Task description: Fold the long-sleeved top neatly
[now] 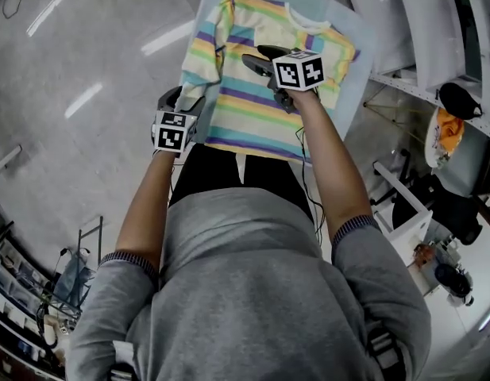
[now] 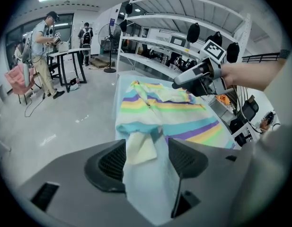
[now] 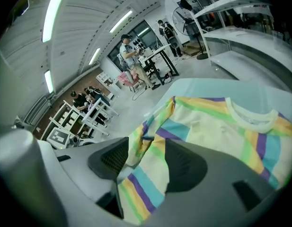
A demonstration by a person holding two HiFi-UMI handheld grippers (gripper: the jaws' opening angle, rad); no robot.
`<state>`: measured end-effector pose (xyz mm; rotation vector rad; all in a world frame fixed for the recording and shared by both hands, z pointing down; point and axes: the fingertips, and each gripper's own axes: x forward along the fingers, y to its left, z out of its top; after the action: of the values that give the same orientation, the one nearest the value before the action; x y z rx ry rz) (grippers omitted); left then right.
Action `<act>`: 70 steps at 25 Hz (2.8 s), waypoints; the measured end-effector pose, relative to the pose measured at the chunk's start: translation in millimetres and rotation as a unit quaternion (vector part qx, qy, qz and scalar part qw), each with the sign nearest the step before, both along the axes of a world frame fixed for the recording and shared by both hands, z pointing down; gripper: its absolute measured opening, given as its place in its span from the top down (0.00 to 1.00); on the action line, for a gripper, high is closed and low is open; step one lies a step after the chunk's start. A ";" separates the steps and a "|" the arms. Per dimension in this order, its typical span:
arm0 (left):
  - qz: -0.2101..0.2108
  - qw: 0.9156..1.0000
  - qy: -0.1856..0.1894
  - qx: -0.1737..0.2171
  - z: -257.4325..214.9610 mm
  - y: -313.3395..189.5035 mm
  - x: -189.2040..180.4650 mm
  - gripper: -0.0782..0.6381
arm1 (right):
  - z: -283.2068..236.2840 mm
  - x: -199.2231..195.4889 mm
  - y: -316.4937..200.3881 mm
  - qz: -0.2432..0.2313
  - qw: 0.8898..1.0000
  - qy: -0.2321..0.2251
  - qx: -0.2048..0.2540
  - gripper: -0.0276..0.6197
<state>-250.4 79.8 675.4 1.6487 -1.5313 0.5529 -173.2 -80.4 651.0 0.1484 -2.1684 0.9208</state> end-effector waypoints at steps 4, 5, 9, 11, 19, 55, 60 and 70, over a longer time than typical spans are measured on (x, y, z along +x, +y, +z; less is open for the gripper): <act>-0.004 1.000 -0.009 -0.007 17.8 7.4 -0.8 0.47 | 4.1 -8.5 22.4 -0.007 1.000 -0.010 0.026 0.56; -0.005 1.000 -0.012 -0.008 20.9 8.7 -1.5 0.46 | 4.7 -10.7 30.9 -0.012 0.999 -0.012 0.031 0.56; -0.005 1.000 -0.025 -0.002 37.3 3.8 -6.8 0.46 | 11.4 -15.3 60.3 -0.023 0.999 -0.010 0.034 0.56; -0.001 0.999 -0.034 0.001 46.1 -0.4 -9.3 0.47 | 13.4 -13.8 69.9 -0.023 0.999 -0.006 0.027 0.56; -0.050 0.998 -0.028 0.011 11.5 6.8 -39.1 0.83 | 11.6 10.7 71.5 -0.020 1.000 0.009 0.019 0.56; 0.032 0.997 -0.002 0.067 -157.9 -110.8 -99.3 0.83 | -87.3 94.5 -30.9 0.105 0.991 -0.008 0.078 0.56; 0.094 0.993 -0.019 0.062 -162.8 -138.1 -48.6 0.83 | -84.5 133.3 -34.2 0.121 0.990 -0.008 0.073 0.56; 0.223 0.973 -0.041 0.036 -156.7 -190.8 52.7 0.83 | -68.0 234.7 -37.6 0.173 0.984 0.002 0.050 0.56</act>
<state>-197.8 -111.1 518.7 2.0644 -1.2474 0.8179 61.5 -117.9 583.0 0.5921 -2.2250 0.9971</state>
